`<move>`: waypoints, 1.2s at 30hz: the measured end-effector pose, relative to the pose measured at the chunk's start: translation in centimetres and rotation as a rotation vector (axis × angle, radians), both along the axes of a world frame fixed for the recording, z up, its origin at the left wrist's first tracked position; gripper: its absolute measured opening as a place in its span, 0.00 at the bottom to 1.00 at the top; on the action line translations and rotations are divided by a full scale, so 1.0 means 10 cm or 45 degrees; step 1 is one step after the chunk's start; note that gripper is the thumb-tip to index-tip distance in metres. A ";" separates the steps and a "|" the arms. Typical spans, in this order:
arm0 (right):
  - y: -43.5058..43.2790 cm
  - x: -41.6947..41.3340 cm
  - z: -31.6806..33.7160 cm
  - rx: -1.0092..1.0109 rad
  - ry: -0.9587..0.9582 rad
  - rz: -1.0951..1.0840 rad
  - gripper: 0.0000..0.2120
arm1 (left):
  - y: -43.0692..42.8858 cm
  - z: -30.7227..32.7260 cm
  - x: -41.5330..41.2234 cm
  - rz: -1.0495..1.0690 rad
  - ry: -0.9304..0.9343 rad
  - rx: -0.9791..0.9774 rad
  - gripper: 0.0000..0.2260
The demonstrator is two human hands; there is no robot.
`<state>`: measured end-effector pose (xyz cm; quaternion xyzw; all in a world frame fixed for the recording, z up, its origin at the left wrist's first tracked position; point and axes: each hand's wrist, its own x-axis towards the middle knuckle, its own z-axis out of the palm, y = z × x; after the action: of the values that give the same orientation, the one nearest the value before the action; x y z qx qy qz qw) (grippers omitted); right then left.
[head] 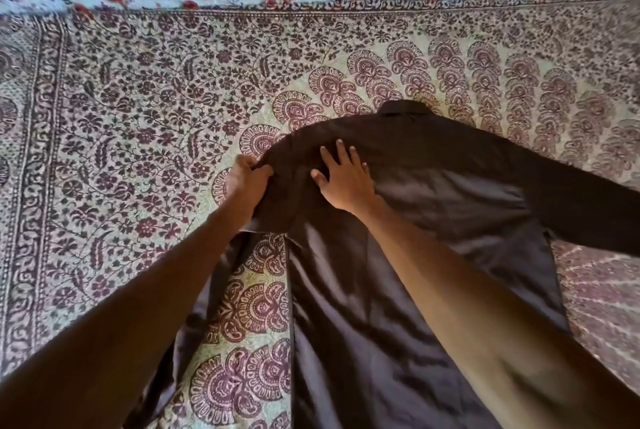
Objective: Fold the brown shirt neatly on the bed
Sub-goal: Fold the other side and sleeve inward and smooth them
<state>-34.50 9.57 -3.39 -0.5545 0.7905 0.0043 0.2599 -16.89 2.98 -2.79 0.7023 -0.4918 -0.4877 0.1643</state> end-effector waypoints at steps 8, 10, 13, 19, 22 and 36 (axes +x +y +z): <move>0.01 0.04 -0.14 -0.007 0.052 0.015 0.33 | -0.18 0.07 0.05 -0.284 0.023 0.255 0.24; 0.02 0.06 -0.14 -0.011 0.079 0.027 0.34 | -0.18 0.15 0.07 -0.278 0.155 0.306 0.20; 0.02 0.07 -0.12 0.001 0.076 0.025 0.36 | -0.17 0.31 0.13 -0.134 0.632 0.492 0.14; -0.04 0.01 -0.05 0.075 0.096 0.039 0.39 | -0.19 0.37 0.33 -0.433 0.223 0.329 0.15; -0.06 0.00 -0.04 0.123 0.091 0.059 0.40 | -0.22 0.39 0.43 -0.402 0.027 0.231 0.14; -0.19 0.45 0.28 0.064 0.315 -0.086 0.35 | -0.35 0.42 1.19 -0.746 -0.199 0.216 0.22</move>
<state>-29.99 7.64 -0.60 -0.5162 0.8344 0.0836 0.1742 -5.00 -0.48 1.42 0.5773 -0.6420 -0.4981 -0.0806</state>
